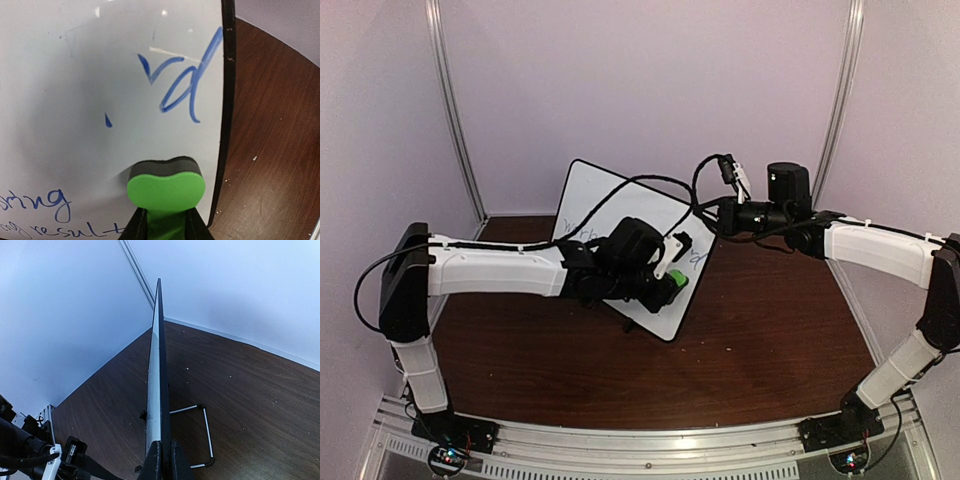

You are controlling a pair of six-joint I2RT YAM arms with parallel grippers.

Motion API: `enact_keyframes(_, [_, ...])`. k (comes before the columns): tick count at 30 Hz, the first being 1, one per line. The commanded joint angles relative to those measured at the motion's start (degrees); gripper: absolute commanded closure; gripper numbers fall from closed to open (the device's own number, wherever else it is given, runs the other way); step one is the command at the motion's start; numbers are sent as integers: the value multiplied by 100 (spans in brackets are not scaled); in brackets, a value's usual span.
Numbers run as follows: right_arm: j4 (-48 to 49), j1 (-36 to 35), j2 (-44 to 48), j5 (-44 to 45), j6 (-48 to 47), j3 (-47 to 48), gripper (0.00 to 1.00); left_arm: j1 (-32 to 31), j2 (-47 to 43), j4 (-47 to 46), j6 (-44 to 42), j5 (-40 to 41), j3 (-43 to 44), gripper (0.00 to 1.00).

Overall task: Erase the whiteboard
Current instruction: Erase the center of the whiteboard.

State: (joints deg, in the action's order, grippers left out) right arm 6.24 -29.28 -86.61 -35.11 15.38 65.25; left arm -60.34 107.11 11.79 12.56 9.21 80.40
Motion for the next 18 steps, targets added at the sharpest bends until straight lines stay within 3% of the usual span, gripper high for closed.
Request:
enact_keyframes(1, [-403,-384,-111,-953,-326,-92,100,142,542,-199,-105,457,754,83])
enact_keyframes(8, [-437,-385,-83,-929,-342,-91,100,259,786,-217,-214,832,1330,83])
enact_keyframes(18, [-378,-384,-145,-970,-300,-87,100,594,199,-848,-391,530,962,83])
